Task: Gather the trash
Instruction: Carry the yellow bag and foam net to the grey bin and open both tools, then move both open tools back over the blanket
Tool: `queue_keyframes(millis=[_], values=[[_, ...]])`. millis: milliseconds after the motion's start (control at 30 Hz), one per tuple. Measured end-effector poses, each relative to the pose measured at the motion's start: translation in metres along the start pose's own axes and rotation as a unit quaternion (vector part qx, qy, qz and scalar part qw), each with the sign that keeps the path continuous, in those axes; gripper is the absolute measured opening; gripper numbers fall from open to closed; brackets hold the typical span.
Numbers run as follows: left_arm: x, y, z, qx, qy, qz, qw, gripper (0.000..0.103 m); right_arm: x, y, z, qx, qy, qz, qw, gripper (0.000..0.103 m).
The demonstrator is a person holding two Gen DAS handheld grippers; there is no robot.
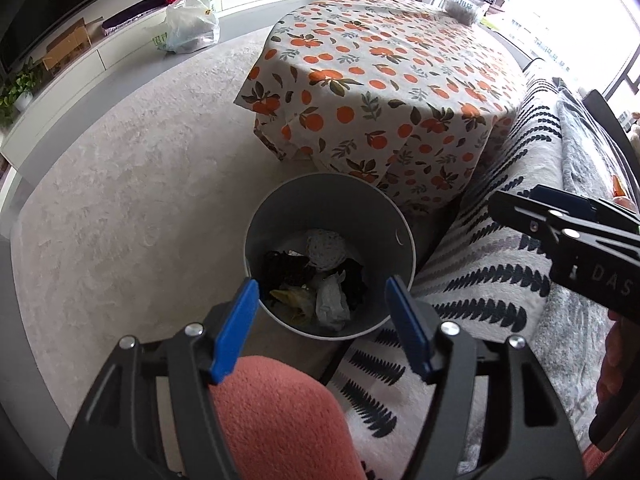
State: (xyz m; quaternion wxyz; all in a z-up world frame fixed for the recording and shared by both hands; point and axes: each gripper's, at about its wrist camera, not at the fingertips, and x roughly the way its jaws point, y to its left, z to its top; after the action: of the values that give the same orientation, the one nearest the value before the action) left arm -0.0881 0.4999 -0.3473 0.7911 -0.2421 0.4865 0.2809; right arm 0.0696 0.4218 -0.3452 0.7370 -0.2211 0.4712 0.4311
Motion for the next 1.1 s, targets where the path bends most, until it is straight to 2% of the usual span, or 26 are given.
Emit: queue_keyframes(millis=[233,400,633,833,1100], values=[[-0.019,-0.034,-0.002,0.026,-0.017,-0.01,0.9995,0.066,-0.039,-0.034,-0.022,0.025,-0.017,-0.018,0.999,0.063],[-0.033,-0.084,-0.005,0.063,-0.027,-0.032,0.9972,0.066,-0.084,-0.086,-0.05,0.055,-0.034,-0.053,0.997,0.063],[-0.048,-0.178,-0.019,0.125,-0.033,-0.063,0.9897,0.066,-0.149,-0.183,-0.104,0.114,-0.055,-0.112,0.986,0.063],[-0.052,-0.28,-0.04,0.188,-0.037,-0.088,0.9775,0.066,-0.194,-0.279,-0.157,0.17,-0.067,-0.159,0.97,0.063],[-0.04,-0.398,-0.057,0.257,-0.052,-0.105,0.9592,0.066,-0.217,-0.381,-0.206,0.226,-0.079,-0.192,0.952,0.063]])
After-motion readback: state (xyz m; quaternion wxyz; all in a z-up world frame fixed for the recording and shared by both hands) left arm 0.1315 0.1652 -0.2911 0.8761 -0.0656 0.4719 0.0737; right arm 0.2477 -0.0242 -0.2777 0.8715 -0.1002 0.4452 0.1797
